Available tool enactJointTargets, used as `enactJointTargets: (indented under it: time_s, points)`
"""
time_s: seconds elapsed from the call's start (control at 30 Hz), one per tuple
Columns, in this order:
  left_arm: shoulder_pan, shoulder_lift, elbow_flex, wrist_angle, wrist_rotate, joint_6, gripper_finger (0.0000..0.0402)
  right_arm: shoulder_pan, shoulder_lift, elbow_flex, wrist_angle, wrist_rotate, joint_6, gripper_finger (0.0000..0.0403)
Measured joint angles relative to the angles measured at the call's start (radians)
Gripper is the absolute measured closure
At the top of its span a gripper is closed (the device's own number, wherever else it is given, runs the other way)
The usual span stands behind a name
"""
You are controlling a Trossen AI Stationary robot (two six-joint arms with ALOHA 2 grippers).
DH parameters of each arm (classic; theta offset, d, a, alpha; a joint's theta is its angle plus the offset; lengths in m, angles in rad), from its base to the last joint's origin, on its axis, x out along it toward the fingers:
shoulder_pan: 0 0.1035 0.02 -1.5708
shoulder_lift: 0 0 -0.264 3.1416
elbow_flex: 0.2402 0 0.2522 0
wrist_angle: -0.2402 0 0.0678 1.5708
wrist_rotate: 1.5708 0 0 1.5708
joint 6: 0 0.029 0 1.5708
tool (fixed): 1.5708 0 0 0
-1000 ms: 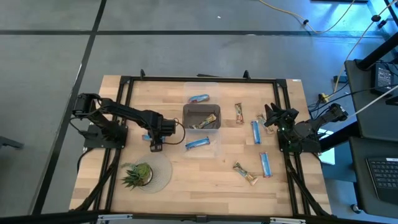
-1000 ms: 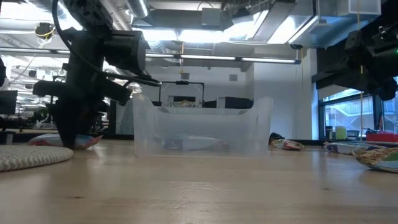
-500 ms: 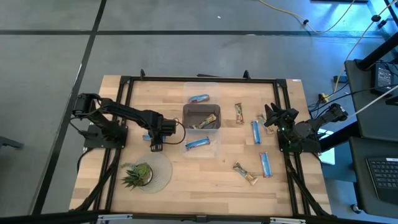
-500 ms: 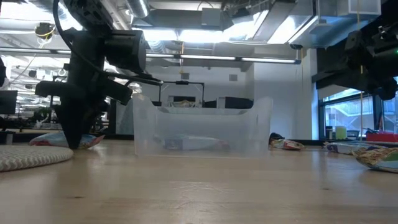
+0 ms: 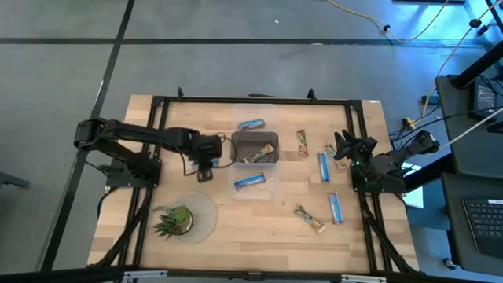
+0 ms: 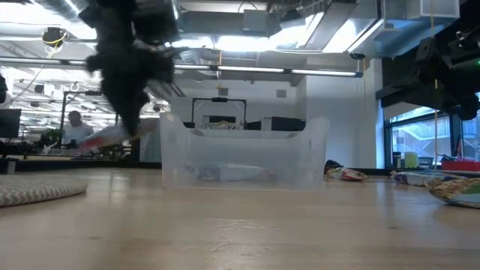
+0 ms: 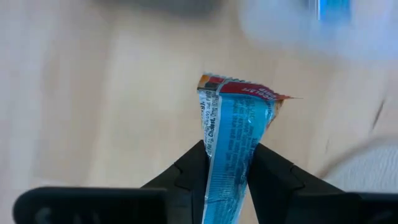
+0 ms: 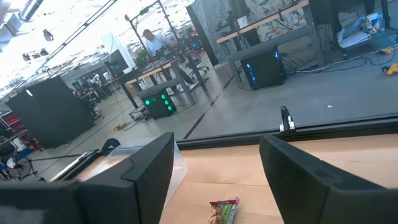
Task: Pick and place Granola Bars by type
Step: Put the red granola bar into the top transparent bin
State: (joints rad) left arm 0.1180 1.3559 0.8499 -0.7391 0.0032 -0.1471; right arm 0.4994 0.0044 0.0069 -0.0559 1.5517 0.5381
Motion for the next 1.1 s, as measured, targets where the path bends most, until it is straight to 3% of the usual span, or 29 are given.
enactJointTargets:
  time_s: [0.13,0.47,0.87,1.1]
  points:
    - [0.048,-0.021,0.099,0.031,-0.05,-0.014,0.0309,0.0,0.0,0.0,0.0,0.0,0.001,0.0164]
    - [0.139,0.023,0.325,0.186,-0.034,0.044,0.0309,0.0,0.0,0.0,0.0,0.0,0.003,0.0164]
    - [0.191,0.055,0.344,0.556,0.018,0.084,0.0309,0.0,0.0,0.0,0.0,0.0,0.003,0.0164]
    - [0.235,0.094,0.345,0.717,0.016,0.214,0.0309,0.0,0.0,0.0,0.0,0.0,0.01,0.0164]
